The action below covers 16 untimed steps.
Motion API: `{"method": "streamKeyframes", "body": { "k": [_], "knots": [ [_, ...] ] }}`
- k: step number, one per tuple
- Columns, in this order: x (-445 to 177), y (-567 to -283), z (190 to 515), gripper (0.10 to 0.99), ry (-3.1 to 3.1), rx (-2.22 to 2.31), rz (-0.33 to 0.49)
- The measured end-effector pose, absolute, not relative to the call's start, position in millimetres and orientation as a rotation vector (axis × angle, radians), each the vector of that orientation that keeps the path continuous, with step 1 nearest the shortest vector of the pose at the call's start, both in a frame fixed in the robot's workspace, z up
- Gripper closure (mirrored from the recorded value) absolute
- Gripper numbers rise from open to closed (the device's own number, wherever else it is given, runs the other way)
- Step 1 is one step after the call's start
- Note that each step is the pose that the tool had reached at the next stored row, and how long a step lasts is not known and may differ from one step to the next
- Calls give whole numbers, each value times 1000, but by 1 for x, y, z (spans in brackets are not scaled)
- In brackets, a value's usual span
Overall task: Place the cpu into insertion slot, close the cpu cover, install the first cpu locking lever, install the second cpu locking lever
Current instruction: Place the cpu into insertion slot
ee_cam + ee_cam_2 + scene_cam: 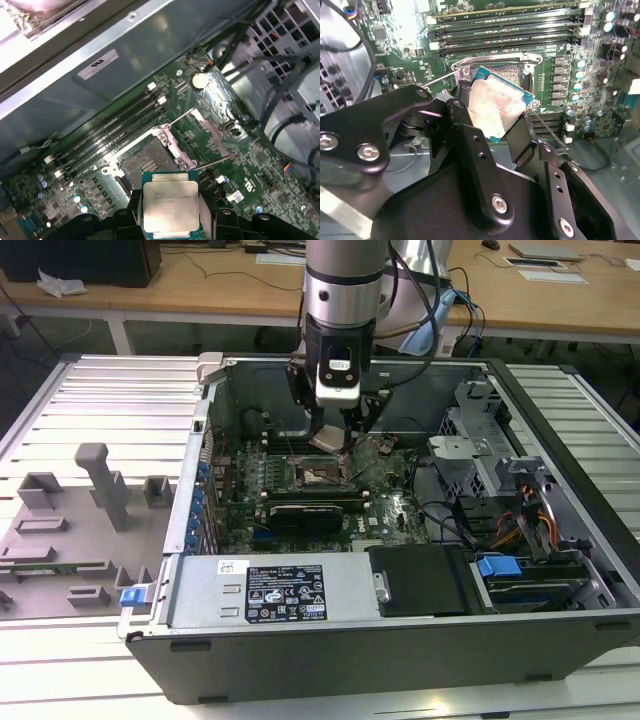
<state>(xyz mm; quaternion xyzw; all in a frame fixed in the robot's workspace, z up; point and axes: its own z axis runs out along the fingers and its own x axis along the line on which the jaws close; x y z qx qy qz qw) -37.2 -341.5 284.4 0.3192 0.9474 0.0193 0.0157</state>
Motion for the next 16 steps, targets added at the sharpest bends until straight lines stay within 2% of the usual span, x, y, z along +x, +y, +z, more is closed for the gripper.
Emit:
{"method": "streamKeyframes", "body": {
  "k": [16],
  "knots": [
    [-37,-341,280,545,2727,1481,50]
  ]
}}
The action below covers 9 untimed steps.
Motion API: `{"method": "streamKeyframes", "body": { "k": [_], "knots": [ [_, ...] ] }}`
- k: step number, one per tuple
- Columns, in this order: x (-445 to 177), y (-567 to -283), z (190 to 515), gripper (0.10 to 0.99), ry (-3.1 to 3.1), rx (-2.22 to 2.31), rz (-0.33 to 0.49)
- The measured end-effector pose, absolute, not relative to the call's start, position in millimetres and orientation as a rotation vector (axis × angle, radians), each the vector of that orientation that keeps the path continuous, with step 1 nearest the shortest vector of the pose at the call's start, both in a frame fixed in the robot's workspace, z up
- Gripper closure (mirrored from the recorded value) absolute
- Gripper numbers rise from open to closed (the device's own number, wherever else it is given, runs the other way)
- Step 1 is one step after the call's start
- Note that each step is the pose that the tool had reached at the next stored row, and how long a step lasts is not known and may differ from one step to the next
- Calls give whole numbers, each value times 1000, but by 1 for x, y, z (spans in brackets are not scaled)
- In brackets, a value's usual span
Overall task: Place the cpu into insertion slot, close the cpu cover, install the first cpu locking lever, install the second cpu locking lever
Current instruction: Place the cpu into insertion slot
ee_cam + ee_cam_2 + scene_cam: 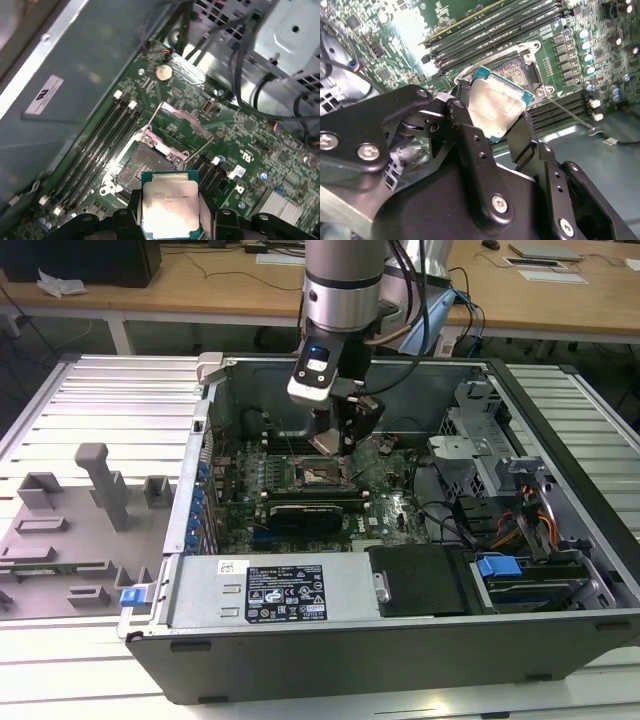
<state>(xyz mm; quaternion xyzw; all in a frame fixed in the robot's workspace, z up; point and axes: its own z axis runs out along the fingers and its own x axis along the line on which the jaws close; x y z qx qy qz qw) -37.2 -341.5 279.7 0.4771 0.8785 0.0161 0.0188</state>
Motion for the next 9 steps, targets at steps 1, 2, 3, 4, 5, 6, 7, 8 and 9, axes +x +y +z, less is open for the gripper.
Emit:
{"method": "streamKeyframes", "body": {
  "k": [1,2,3,4,5,6,7,8,9],
  "knots": [
    [-37,-341,279,545,2716,1502,50],
    [-37,-341,279,545,2696,1537,49],
    [-37,-341,279,545,2680,1563,48],
    [-37,-341,279,545,2669,1582,48],
    [-37,-341,278,545,2643,1624,47],
    [-37,-341,278,545,2616,1666,46],
    [-37,-341,277,545,2598,1694,45],
    [-37,-341,277,545,2579,1721,45],
    [-37,-341,276,545,2559,1751,44]
  ]
}}
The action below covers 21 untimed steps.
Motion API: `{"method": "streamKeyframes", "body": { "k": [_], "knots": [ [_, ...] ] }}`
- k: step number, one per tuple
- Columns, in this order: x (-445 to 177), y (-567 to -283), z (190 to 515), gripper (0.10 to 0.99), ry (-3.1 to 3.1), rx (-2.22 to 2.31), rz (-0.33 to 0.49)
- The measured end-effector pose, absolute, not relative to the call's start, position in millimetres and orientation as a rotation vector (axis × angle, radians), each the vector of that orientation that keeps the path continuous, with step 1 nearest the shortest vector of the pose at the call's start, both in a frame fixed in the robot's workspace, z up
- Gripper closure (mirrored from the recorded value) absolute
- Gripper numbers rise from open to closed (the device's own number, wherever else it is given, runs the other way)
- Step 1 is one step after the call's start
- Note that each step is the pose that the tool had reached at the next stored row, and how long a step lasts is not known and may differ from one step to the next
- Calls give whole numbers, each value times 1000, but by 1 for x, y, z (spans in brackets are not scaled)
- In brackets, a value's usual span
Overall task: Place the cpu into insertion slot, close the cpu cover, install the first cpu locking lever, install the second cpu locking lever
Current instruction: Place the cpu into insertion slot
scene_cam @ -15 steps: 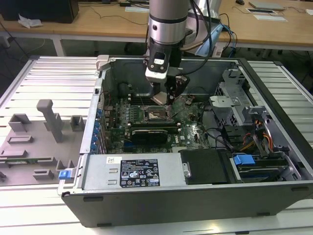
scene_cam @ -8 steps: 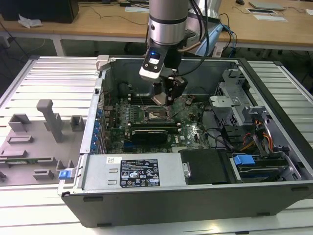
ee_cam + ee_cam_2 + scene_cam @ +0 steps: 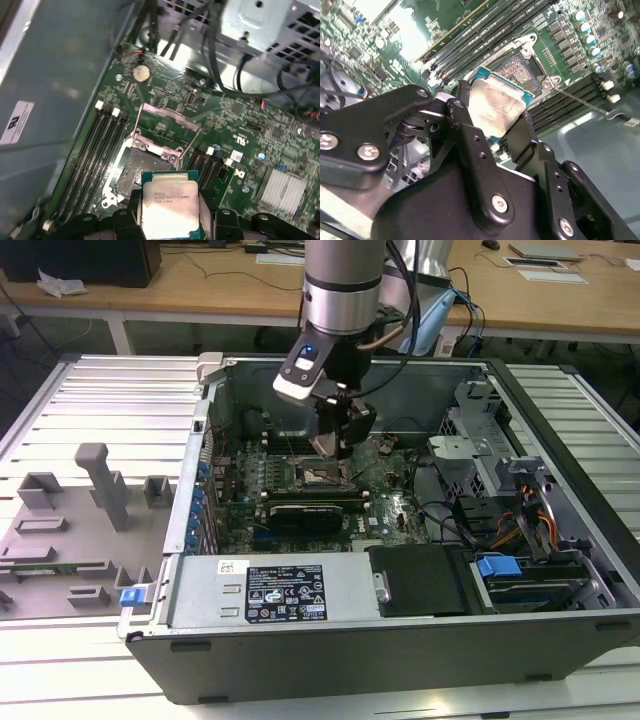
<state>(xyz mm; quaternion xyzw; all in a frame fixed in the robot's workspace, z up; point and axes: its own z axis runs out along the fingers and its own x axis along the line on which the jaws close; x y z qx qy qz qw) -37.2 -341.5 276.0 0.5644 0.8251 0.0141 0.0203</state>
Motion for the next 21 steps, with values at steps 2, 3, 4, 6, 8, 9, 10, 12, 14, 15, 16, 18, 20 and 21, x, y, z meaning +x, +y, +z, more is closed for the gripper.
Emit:
{"method": "streamKeyframes", "body": {
  "k": [2,3,4,6,8,9,10,12,14,15,16,18,20,21],
  "knots": [
    [-37,-341,275,545,2528,1794,43],
    [-37,-341,275,545,2513,1815,42],
    [-37,-341,274,545,2493,1842,42],
    [-37,-341,273,545,2461,1884,40],
    [-37,-341,272,545,2418,1938,39],
    [-37,-341,271,545,2382,1981,38],
    [-37,-341,270,545,2355,2013,37],
    [-37,-341,267,545,2301,2073,35],
    [-37,-341,265,545,2284,2092,35],
    [-37,-341,263,545,2271,2105,34],
    [-37,-341,261,545,2262,2115,34],
    [-37,-341,258,545,2239,2140,33],
    [-37,-340,256,545,2188,2190,31],
    [-37,-340,255,545,2186,2193,31]
  ]
}}
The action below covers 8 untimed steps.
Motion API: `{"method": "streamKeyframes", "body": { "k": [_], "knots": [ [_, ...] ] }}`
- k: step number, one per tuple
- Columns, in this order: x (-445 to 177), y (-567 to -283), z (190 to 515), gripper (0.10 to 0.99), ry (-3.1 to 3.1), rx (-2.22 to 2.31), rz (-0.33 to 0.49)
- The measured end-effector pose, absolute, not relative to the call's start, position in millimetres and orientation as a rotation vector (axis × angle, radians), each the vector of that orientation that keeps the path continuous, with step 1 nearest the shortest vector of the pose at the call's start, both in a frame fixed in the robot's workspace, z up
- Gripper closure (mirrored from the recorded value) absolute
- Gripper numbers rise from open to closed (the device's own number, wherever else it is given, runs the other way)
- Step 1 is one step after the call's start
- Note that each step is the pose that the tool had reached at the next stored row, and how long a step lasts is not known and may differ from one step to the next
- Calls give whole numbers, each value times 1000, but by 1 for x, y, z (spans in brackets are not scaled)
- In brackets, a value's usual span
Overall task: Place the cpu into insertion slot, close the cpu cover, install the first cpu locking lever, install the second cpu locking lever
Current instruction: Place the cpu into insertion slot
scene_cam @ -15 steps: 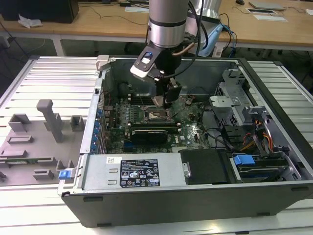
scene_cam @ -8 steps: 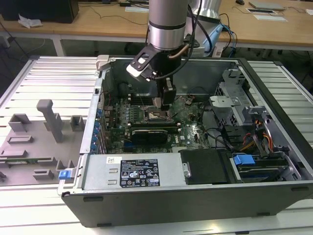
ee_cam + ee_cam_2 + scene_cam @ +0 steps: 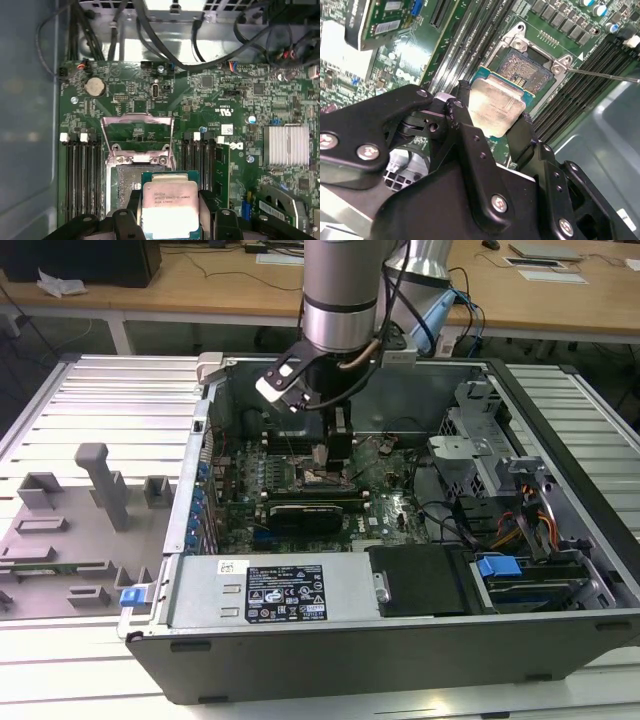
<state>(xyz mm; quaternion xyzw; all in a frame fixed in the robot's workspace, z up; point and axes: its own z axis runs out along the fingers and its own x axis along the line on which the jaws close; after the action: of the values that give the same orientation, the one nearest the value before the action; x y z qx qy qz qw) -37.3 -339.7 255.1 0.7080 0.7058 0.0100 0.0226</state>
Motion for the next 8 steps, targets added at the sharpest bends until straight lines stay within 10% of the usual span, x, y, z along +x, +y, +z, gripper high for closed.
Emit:
{"method": "streamKeyframes", "body": {
  "k": [8],
  "knots": [
    [-37,-328,241,545,2186,2193,31]
  ]
}}
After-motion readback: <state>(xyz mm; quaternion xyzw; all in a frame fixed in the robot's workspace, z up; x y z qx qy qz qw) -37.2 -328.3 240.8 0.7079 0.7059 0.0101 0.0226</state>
